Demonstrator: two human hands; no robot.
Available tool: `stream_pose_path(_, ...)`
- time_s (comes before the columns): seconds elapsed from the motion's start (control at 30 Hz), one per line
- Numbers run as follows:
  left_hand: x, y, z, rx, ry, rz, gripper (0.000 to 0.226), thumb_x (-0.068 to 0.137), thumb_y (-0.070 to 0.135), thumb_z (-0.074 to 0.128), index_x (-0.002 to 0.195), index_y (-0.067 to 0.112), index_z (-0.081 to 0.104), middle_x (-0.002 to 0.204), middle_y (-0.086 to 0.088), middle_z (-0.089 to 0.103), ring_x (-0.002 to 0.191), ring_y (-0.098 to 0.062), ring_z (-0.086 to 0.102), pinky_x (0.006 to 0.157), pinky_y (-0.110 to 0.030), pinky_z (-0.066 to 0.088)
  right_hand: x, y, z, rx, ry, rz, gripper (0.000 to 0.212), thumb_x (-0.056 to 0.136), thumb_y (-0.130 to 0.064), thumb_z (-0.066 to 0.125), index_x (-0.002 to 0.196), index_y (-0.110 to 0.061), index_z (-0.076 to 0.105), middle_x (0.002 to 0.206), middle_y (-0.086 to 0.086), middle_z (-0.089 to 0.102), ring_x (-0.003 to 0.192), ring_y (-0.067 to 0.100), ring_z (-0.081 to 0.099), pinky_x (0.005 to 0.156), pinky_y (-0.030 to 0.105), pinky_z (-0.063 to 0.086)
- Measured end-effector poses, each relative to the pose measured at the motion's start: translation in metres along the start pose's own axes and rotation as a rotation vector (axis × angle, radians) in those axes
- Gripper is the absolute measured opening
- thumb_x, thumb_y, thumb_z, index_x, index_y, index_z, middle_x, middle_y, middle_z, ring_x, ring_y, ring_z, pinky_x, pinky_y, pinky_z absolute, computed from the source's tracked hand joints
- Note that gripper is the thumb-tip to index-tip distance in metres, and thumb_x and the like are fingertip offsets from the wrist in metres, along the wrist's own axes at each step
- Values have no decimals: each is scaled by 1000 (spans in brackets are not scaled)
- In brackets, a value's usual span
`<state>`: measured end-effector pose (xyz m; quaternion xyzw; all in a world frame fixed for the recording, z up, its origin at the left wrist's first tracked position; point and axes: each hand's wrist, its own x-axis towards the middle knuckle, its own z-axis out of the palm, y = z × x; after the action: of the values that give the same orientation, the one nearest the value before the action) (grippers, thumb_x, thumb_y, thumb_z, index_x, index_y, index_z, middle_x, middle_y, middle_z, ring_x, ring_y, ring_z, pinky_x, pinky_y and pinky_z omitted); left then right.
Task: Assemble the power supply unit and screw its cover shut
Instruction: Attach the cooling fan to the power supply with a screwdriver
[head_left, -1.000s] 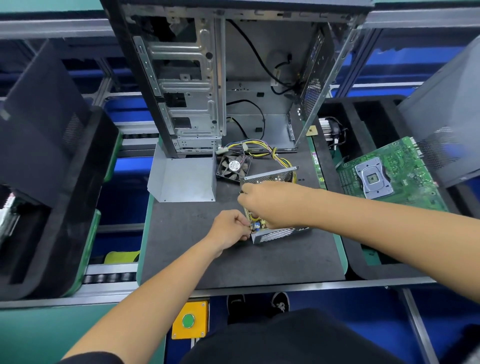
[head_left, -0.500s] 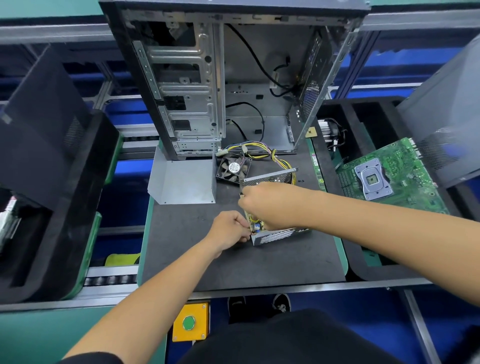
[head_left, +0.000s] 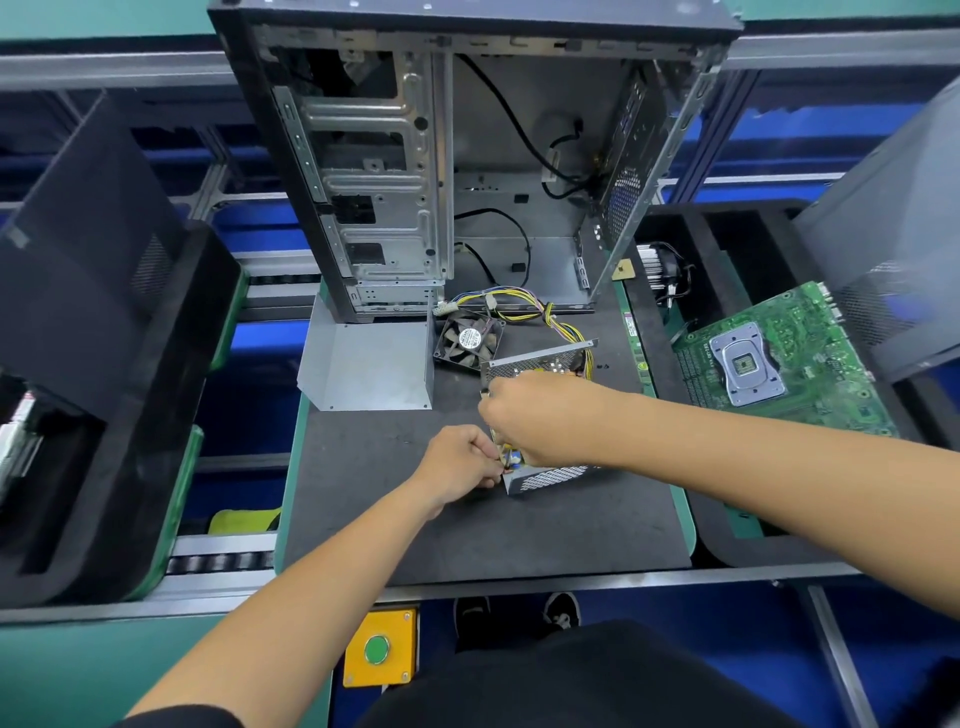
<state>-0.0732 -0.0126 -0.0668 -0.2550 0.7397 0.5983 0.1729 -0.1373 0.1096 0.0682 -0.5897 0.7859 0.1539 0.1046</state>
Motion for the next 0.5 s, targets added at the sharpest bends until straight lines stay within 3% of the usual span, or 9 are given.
stream_pose_path(0.17, 0, 0, 0, -10, -8, 7, 20, 76, -9, 70, 71, 7, 59, 74, -16, 68, 69, -25, 65, 71, -34, 58, -1, 0, 7, -90, -22, 71, 16, 92, -12, 49, 106, -10, 57, 100, 8, 63, 88, 30, 66, 54, 31, 33)
stream_pose_path(0.23, 0, 0, 0, -9, -19, 9, 19, 76, -9, 69, 73, 6, 59, 72, -14, 68, 68, -25, 65, 70, -33, 58, -3, 2, 8, -25, -41, 82, 24, 90, -19, 55, 111, -8, 51, 107, 8, 54, 74, 27, 60, 49, 28, 29)
stream_pose_path(0.3, 0, 1, 0, -6, -24, 10, 19, 76, -9, 69, 73, 6, 58, 72, -14, 68, 68, -25, 64, 69, -33, 57, -5, 4, 4, 42, -58, 36, 30, 82, -15, 59, 108, -7, 47, 108, 8, 43, 58, 20, 46, 43, 26, 18)
stream_pose_path(0.43, -1, 2, 1, -3, -9, 10, 23, 76, -11, 68, 68, 8, 57, 64, -9, 66, 63, -24, 63, 67, -31, 58, -2, 5, -2, -1, -32, 18, 17, 88, -14, 53, 104, -8, 56, 104, 9, 54, 85, 27, 62, 43, 25, 14)
stream_pose_path(0.5, -1, 2, 1, -3, -9, 11, 22, 76, -12, 68, 69, 6, 57, 67, -12, 66, 65, -25, 63, 67, -32, 58, -1, 3, -2, -58, -27, 12, 9, 89, -10, 50, 95, -11, 56, 99, 9, 60, 86, 27, 64, 42, 24, 13)
